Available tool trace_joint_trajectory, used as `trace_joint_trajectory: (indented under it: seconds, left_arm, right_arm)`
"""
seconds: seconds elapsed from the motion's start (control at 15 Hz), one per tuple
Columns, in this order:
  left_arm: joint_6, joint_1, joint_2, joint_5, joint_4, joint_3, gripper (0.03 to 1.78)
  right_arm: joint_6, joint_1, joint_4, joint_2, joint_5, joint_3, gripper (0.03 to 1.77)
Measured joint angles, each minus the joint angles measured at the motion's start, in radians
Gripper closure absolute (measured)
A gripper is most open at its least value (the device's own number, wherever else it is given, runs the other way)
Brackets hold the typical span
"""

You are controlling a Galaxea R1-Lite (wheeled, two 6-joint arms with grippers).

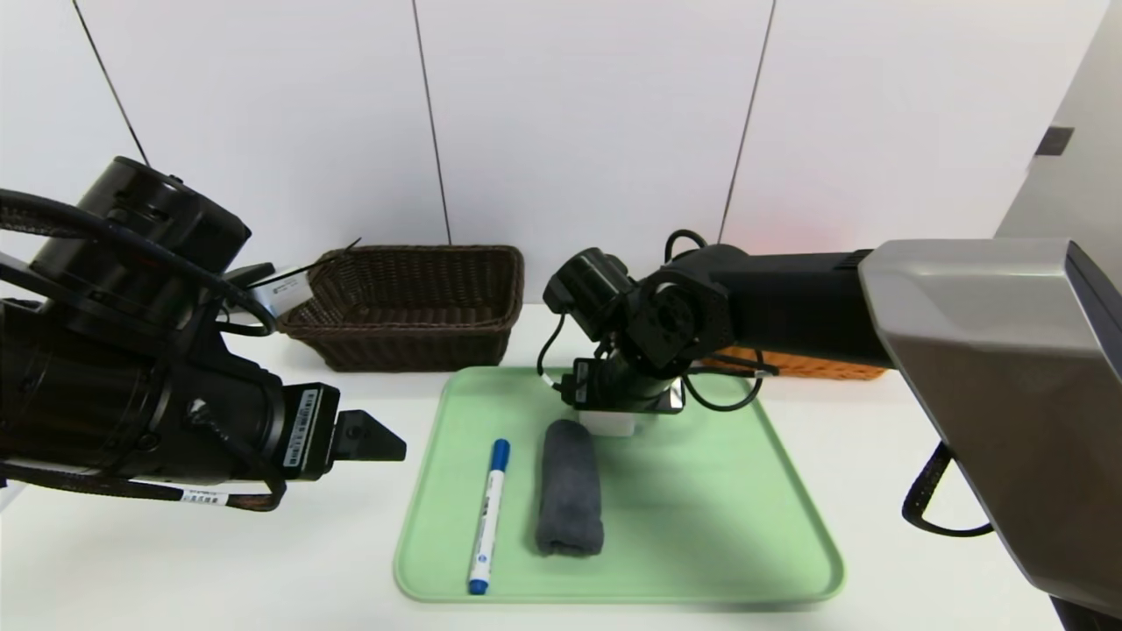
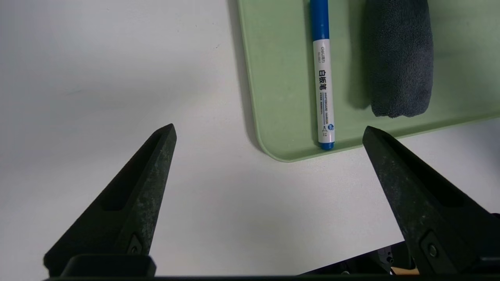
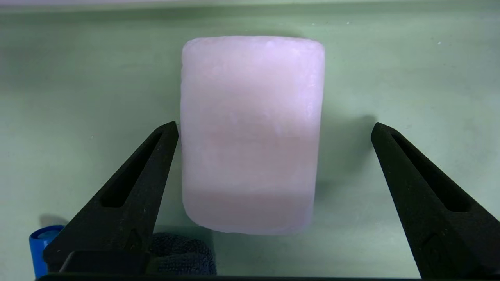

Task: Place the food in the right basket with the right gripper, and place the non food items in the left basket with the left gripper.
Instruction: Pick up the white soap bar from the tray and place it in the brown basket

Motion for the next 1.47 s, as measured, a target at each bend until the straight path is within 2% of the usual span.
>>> trace_joint_trajectory:
  seconds: [0.33,0.4,0.6,0.67,0.73,1.2,1.47]
  left_arm:
    - [0.000,-0.005,0.004,0.000,0.000,0.000,0.12]
    - [-0.001,-0.005,0.005,0.000,-0.001,0.000,0.12]
    - [-0.001,-0.007,0.009,0.000,-0.003,0.000,0.12]
    - [-0.001,-0.007,0.010,0.000,-0.003,0.000,0.12]
    - [0.000,-0.007,0.010,0.000,-0.003,0.000,0.12]
    - [-0.001,-0.008,0.015,0.000,0.001,-0.001,0.12]
    - [-0.001,-0.006,0.018,0.001,0.001,0.000,0.12]
  right_arm:
    - [-0.006,0.007,-0.002,0.004,-0.007,-0.001,0.10]
    - [-0.006,0.007,-0.002,0.006,-0.009,-0.001,0.18]
    - [-0.010,0.009,-0.002,0.010,-0.008,-0.001,0.67]
    - [-0.011,0.010,-0.003,0.012,-0.009,-0.001,0.77]
    - [-0.012,0.010,-0.003,0.013,-0.009,0.000,0.81]
    - [-0.036,0.013,-0.031,-0.010,-0.010,0.000,0.82]
    - [-0.106,0.015,-0.112,-0.088,-0.007,0.000,0.83]
